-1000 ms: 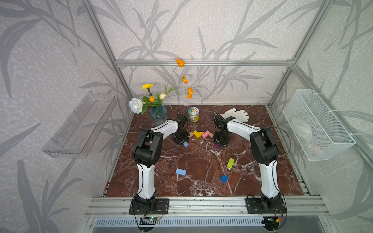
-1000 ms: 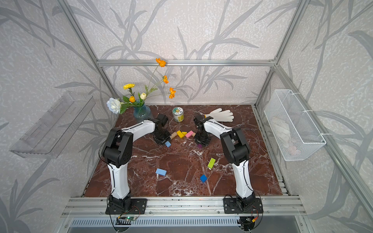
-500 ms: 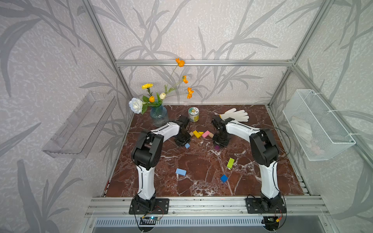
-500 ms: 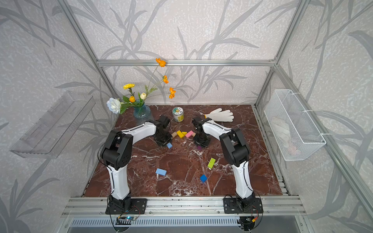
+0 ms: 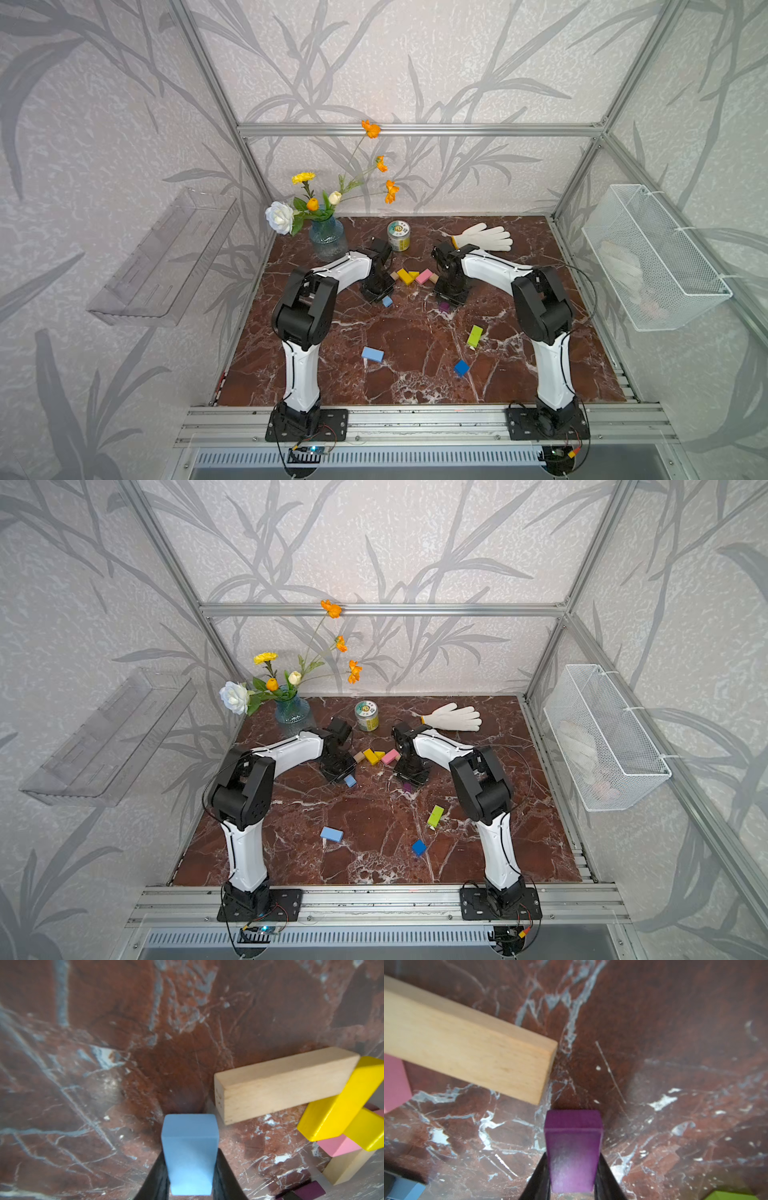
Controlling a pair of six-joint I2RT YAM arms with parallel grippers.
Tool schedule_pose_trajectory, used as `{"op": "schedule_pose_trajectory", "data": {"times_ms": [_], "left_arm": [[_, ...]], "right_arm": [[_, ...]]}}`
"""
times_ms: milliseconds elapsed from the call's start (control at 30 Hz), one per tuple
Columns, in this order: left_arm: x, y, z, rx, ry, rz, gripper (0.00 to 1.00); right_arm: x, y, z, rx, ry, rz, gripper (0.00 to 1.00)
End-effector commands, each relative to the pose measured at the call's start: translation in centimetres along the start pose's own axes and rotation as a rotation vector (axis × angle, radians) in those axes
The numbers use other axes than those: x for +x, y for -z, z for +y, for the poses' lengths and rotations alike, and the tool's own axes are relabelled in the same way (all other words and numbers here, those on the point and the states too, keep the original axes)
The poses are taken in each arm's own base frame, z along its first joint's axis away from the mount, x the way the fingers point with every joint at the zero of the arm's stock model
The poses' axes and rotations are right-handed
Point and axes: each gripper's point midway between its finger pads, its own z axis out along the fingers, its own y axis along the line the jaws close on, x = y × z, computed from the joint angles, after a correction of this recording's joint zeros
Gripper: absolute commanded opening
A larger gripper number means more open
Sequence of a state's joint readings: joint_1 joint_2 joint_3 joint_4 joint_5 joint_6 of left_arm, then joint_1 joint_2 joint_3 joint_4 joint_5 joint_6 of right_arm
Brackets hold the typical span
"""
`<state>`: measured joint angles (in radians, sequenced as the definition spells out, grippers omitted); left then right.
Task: Assemble a heart with building blocks
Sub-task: Assemble the building block at the center of the board.
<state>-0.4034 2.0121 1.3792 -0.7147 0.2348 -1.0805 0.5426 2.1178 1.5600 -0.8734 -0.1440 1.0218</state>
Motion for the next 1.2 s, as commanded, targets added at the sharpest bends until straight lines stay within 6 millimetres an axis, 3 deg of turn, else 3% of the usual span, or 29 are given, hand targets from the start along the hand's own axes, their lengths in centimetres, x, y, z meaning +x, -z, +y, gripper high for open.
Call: {"op": "schedule_pose_trajectory", "data": {"times_ms": [0, 1167], "left_arm": [[3.7, -4.9, 6.1, -0.244, 0.040, 0.135, 0.18], [2.6, -5.2, 4.2, -0.262, 0.009, 0.120, 0.18]], "right_arm": [[0.9, -0.1, -0.9, 0.030, -0.014, 0.031, 0.00], [0.2, -0.3, 0.8, 0.022, 0.008, 0.028, 0.00]]}}
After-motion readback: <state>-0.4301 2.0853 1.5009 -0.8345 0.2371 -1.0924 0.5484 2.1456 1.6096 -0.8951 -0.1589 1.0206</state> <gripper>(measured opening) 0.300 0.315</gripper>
